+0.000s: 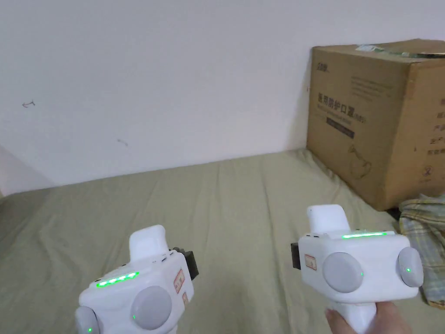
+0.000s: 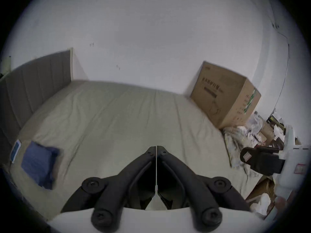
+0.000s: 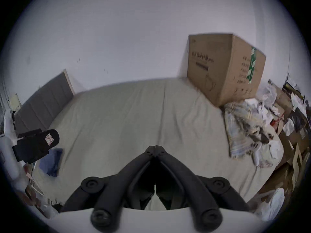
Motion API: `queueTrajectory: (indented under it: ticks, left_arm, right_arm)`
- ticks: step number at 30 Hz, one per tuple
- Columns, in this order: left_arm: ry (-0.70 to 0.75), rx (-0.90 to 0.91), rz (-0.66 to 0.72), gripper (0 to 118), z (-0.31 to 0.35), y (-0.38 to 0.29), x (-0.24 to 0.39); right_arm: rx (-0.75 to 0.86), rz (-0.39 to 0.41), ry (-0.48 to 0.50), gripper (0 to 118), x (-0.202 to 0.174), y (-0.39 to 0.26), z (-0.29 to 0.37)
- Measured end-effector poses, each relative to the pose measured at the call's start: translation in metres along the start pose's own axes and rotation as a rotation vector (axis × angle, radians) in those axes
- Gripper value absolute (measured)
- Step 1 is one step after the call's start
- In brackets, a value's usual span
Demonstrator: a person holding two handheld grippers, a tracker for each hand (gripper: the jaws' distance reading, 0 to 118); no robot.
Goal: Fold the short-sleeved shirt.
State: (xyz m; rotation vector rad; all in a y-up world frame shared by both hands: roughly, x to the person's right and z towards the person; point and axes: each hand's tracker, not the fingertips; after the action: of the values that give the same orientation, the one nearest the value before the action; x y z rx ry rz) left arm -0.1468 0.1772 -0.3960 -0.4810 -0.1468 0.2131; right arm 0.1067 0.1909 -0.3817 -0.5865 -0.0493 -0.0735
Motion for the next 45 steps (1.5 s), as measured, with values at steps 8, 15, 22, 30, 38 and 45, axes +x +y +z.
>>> queueTrajectory:
  ticks: [8, 15, 22, 30, 38, 45]
  left_arm:
    - [0.087, 0.364, -0.252, 1, 0.073, 0.05, 0.037]
    - [0.152, 0.476, -0.32, 80, 0.11, 0.053, 0.039]
    - [0.181, 0.524, -0.323, 117, 0.122, 0.048, 0.037]
    - [0.16, 0.502, -0.253, 117, 0.124, 0.052, 0.028]
    - [0.16, 0.486, -0.242, 117, 0.122, 0.055, 0.018]
    - [0.159, 0.468, -0.216, 117, 0.121, 0.055, 0.006]
  right_arm:
    - [0.396, -0.005, 0.041, 0, 0.0, 0.045, 0.074]
    - [0.585, 0.056, 0.011, 37, -0.016, 0.051, 0.11]
    - [0.582, 0.013, 0.025, 86, -0.018, 0.043, 0.112]
    - [0.611, 0.058, -0.001, 86, -0.028, 0.043, 0.117]
    - [0.656, 0.084, 0.002, 86, -0.037, 0.043, 0.123]
    - [0.646, 0.108, 0.015, 86, -0.046, 0.041, 0.119]
